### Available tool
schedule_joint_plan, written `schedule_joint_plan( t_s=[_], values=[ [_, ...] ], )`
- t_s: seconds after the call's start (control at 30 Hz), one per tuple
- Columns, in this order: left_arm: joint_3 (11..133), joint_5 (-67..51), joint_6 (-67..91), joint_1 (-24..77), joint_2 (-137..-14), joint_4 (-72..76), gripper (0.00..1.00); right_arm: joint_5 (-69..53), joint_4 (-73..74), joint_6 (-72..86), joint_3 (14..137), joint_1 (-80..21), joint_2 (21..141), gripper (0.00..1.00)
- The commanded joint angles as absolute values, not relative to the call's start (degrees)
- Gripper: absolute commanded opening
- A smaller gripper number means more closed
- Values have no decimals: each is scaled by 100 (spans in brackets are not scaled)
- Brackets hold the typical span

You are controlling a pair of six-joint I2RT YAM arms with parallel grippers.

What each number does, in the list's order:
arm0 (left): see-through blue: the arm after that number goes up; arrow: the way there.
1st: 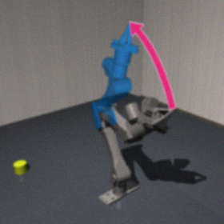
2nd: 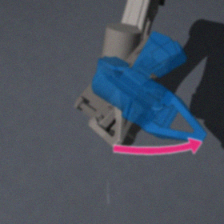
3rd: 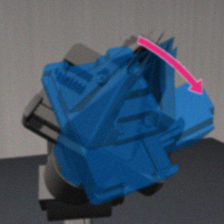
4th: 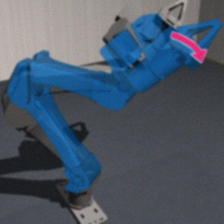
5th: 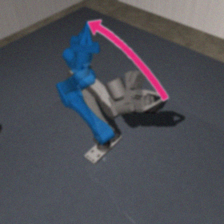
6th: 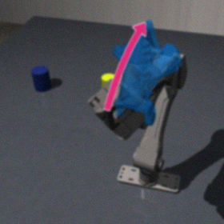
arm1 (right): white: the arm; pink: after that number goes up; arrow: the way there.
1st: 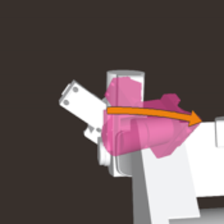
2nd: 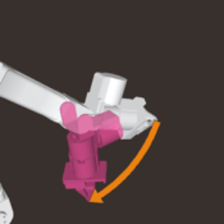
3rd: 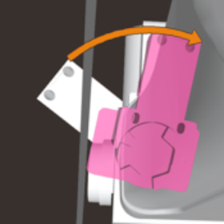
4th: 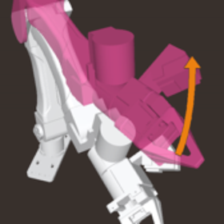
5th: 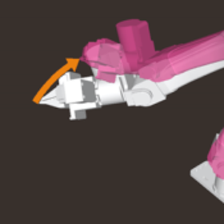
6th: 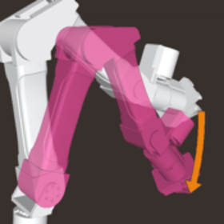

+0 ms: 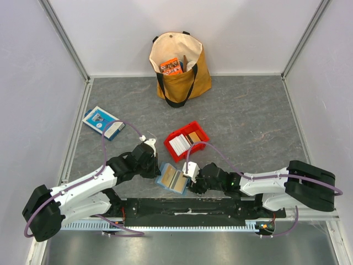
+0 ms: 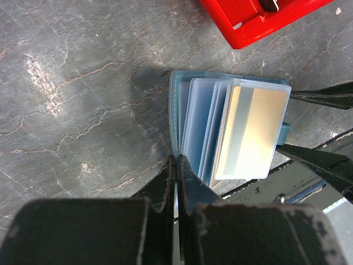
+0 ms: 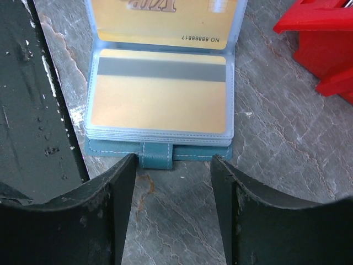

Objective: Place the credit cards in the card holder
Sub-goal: Close the card holder at the corner of the board.

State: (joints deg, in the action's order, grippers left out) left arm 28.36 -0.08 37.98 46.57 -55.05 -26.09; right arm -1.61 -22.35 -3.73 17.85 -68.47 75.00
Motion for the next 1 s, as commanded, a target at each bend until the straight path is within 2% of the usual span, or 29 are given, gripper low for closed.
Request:
schedule_joint_plan(
  t_s=[0.0,0.17,0.47,0.67,0.97],
  values=[
    [2935,-176,3788,4667,-5563,-2399,2,-360,-2391,-448,2030,-6855,7445,64],
    [2936,-158,3823,4667,-5564,-2391,2,-325,-2461,-413,2022,-6855,7129,65],
    [2909,-141,3885,4667,-5467,-2408,2,-404,-2259,-308,2109,-6855,7304,66],
    [2900,-18,3990,4676,-5283,-2557,2,-228,-1108,-158,2496,-6864,7189,66],
    [2909,114,3990,4667,-5282,-2558,2,-159,-1265,-185,2470,-6864,7637,66]
  ],
)
